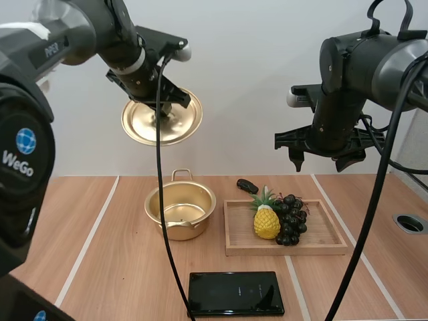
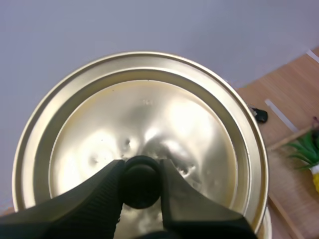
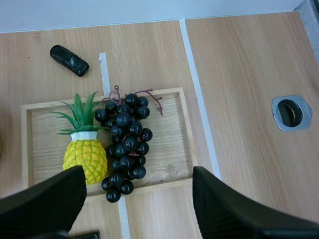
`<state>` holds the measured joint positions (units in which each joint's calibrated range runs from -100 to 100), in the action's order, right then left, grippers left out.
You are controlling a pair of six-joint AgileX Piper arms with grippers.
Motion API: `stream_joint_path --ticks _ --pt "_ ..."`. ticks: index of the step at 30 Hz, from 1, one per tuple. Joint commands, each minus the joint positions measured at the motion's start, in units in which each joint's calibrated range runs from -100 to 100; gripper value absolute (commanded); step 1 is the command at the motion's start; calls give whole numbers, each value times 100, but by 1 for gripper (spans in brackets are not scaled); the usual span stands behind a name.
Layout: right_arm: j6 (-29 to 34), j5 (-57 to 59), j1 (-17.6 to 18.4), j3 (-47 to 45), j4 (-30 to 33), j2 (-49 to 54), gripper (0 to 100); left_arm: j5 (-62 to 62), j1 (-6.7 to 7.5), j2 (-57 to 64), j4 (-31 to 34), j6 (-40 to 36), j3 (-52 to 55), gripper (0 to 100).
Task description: Open the pot, put the grape inside, and close it
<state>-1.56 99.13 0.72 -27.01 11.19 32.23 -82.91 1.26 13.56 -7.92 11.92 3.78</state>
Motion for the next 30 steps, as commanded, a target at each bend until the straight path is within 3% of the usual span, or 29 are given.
stream_joint_path --ticks 1,22,30 --pt "-35 -96 -23 -27 23 52 100 314 -11 371 302 -313 -430 1" --pt "18 -1331 -23 -27 -15 23 100 882 -11 1832 213 -1264 -2830 0" --pt "138 -1302 -23 -27 -60 -514 100 882 -11 2082 213 -1480 -3890 0"
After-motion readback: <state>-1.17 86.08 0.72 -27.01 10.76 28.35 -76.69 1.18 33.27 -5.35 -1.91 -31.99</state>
